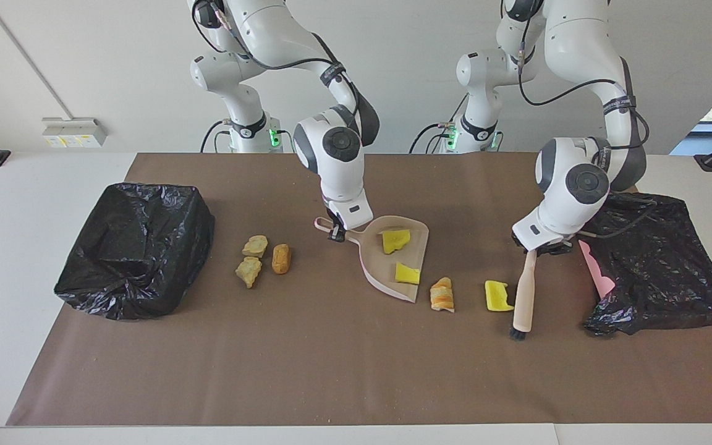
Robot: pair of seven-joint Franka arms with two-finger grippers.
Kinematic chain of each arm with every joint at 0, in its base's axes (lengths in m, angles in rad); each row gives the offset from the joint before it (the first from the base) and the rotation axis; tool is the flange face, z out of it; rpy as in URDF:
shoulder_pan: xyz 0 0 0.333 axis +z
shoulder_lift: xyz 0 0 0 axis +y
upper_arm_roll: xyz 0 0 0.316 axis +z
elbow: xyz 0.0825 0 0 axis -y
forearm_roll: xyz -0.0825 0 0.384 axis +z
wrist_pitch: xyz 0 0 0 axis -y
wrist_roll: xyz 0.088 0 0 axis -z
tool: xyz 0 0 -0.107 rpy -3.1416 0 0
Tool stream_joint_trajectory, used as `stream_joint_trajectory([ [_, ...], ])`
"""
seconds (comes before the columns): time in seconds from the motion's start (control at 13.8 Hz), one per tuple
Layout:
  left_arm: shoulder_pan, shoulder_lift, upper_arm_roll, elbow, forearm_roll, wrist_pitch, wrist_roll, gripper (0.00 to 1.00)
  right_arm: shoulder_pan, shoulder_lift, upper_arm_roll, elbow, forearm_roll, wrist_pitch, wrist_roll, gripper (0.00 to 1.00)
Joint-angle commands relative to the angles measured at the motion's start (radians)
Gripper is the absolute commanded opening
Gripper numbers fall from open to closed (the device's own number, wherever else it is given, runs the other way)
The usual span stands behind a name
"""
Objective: Sweep and dump trash in bin
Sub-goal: 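Sweep the yellow sponges into the dustpan with the left gripper's brush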
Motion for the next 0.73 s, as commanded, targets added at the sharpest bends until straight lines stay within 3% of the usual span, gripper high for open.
stream_joint_trajectory([
  [0.0,-0.065,-0.035,0.002,-0.039,-0.082,-0.032,0.033,0.00,-0.002,-0.021,0.008,-0.022,0.016,-0.003,0.020,0.00],
  [0.44,-0.231,-0.132,0.004,-0.177,-0.204,-0.030,0.018,0.00,0.007,-0.021,0.008,-0.024,0.017,-0.003,0.023,0.00],
  [0.65,-0.289,-0.149,0.004,-0.184,-0.279,-0.074,-0.075,0.00,0.007,-0.021,0.008,-0.024,0.017,-0.003,0.023,0.00],
])
